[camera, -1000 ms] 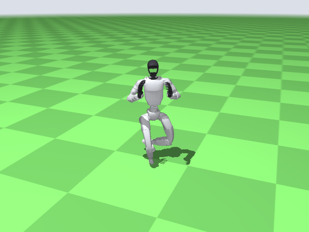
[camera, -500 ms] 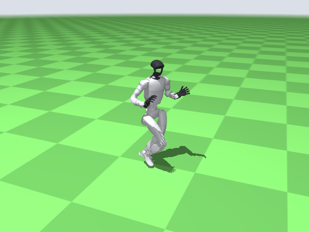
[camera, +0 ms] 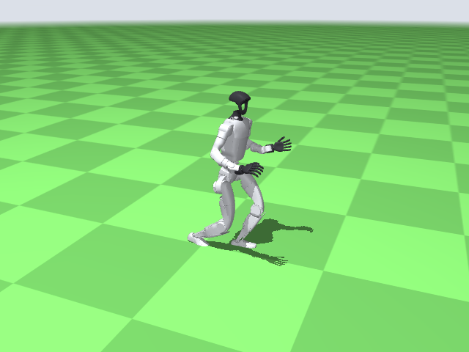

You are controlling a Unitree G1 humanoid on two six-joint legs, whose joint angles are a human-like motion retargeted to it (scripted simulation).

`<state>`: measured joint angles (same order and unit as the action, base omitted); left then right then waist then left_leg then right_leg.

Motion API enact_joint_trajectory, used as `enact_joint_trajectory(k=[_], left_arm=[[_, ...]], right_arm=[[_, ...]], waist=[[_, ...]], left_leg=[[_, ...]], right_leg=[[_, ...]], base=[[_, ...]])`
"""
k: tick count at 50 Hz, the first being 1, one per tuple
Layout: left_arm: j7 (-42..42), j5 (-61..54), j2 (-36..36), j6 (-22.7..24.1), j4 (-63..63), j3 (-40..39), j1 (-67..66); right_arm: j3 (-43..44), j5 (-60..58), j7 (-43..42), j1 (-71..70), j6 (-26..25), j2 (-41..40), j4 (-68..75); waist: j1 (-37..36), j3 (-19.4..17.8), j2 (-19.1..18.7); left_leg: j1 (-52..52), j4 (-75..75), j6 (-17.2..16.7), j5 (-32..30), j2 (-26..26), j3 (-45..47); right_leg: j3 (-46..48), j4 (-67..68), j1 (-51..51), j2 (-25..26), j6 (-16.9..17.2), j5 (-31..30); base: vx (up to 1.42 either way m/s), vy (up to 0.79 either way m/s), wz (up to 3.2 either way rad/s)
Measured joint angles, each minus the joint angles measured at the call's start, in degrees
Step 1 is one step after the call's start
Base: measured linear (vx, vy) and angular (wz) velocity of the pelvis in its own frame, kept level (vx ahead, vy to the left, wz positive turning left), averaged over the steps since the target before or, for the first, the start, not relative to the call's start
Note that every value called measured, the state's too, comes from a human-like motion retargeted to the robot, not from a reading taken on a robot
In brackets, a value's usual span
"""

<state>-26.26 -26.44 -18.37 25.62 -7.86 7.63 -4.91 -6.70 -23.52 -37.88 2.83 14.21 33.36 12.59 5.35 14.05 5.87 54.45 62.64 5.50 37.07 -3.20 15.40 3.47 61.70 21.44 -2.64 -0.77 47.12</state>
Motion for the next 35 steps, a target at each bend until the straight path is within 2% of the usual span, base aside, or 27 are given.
enact_joint_trajectory(k=[3, 5, 10, 15, 18, 20, 22, 25, 27, 29, 32, 35], left_arm=[[3.0, -1.9, 0.8, 0.3, 1.1, -1.9, 0.0], [5.1, -3.1, 0.9, 0.1, 1.3, -3.0, -0.4], [9.9, -5.2, -0.8, -1.4, 0.2, -5.2, -2.8], [12.3, -5.5, -3.3, -3.0, -1.0, -7.4, -6.9], [12.3, -5.1, -4.1, -3.6, -1.0, -8.6, -9.4], [12.1, -4.7, -4.4, -3.9, -1.1, -9.1, -10.9], [12.1, -4.5, -4.5, -4.0, -1.2, -9.5, -11.9], [12.2, -3.3, -4.9, -3.7, -1.5, -10.2, -12.3], [12.5, -2.3, -5.3, -3.5, -1.8, -10.5, -12.0], [13.4, -1.8, -5.9, -3.6, -1.9, -10.8, -11.4], [15.5, -1.6, -6.8, -4.1, -2.1, -10.6, -10.4], [18.5, -2.0, -7.6, -4.6, -2.4, -9.5, -9.0]], right_arm=[[-1.2, 0.0, 1.8, -0.2, 1.4, -0.6, -1.1], [-1.9, 0.5, 2.9, 0.1, 2.3, -1.1, -2.3], [-2.2, 2.5, 5.1, 2.3, 3.4, -2.5, -5.6], [-2.4, 3.0, 5.2, 3.9, 3.5, -3.9, -9.0], [-2.9, 2.1, 3.9, 3.7, 3.1, -4.5, -10.2], [-3.5, 1.0, 2.6, 3.2, 2.4, -4.7, -10.8], [-4.2, -0.3, 1.6, 2.1, 1.8, -4.5, -11.6], [-5.8, -2.2, 0.5, -1.2, 1.0, -4.2, -12.9], [-7.4, -3.3, 0.2, -4.4, 0.5, -4.1, -13.5], [-9.1, -4.5, -0.1, -8.2, 0.0, -4.1, -13.8], [-11.4, -6.0, -0.9, -13.6, -0.6, -4.2, -14.2], [-12.8, -6.7, -1.8, -17.7, -1.2, -4.1, -14.4]], waist=[[-2.5, -0.1, -3.8], [-3.8, 0.1, -5.0], [-7.1, 0.3, -4.8], [-10.9, 0.3, -3.5], [-12.8, 0.1, -1.7], [-13.5, -0.5, 0.8], [-14.2, -1.9, 3.2], [-15.7, -4.5, 5.9], [-16.4, -6.8, 7.0], [-17.0, -9.1, 7.3], [-17.5, -11.5, 6.9], [-16.8, -12.6, 6.8]], left_leg=[[3.6, 3.9, -2.2, -0.1, 8.3, 0.8], [4.3, 5.8, -1.9, 1.7, 12.8, 2.1], [-0.1, 11.0, -0.2, 5.2, 21.2, 6.8], [-8.7, 12.1, 0.9, 8.6, 25.4, 11.4], [-12.9, 8.4, 1.2, 10.4, 21.7, 12.1], [-15.0, 4.5, 1.7, 11.6, 15.0, 10.8], [-17.2, 0.9, 2.5, 12.1, 7.3, 8.8], [-20.4, -4.4, 3.8, 11.9, -2.3, 5.0], [-23.0, -7.7, 4.0, 10.9, -7.6, 1.5], [-25.9, -10.9, 3.4, 9.6, -11.3, -2.6], [-29.7, -15.0, 1.5, 7.0, -14.2, -9.0], [-32.2, -19.8, -1.0, 3.4, -16.4, -15.1]], right_leg=[[4.2, -5.3, 1.9, 3.7, -2.3, 0.9], [6.3, -8.2, 3.0, 5.1, -3.0, 0.6], [11.9, -13.4, 2.8, 5.0, -2.6, -1.5], [18.3, -14.7, 0.6, 2.6, -1.9, -2.1], [21.7, -11.0, -0.1, -1.8, -1.3, -1.6], [21.8, -4.8, 0.4, -7.1, -0.5, -1.2], [18.9, 3.3, 1.6, -12.7, 1.0, -3.2], [14.9, 13.8, 4.6, -20.4, -1.6, -2.4], [10.5, 17.7, 6.5, -21.4, -2.5, -2.2], [6.9, 18.7, 8.2, -20.3, -3.7, -1.5], [2.8, 16.1, 11.1, -16.0, -5.1, -0.4], [-0.6, 10.9, 15.2, -11.1, -5.1, -1.1]], base=[[-0.47, 0.00, -0.54], [-0.41, 0.04, 0.01], [-0.30, 0.12, 0.67], [-0.16, 0.25, 1.47], [-0.08, 0.30, 2.10], [-0.03, 0.30, 2.59], [0.01, 0.29, 2.77], [0.03, 0.23, 2.61], [0.05, 0.18, 2.62], [0.05, 0.14, 2.46], [0.05, 0.12, 2.39], [0.05, 0.13, 2.47]])
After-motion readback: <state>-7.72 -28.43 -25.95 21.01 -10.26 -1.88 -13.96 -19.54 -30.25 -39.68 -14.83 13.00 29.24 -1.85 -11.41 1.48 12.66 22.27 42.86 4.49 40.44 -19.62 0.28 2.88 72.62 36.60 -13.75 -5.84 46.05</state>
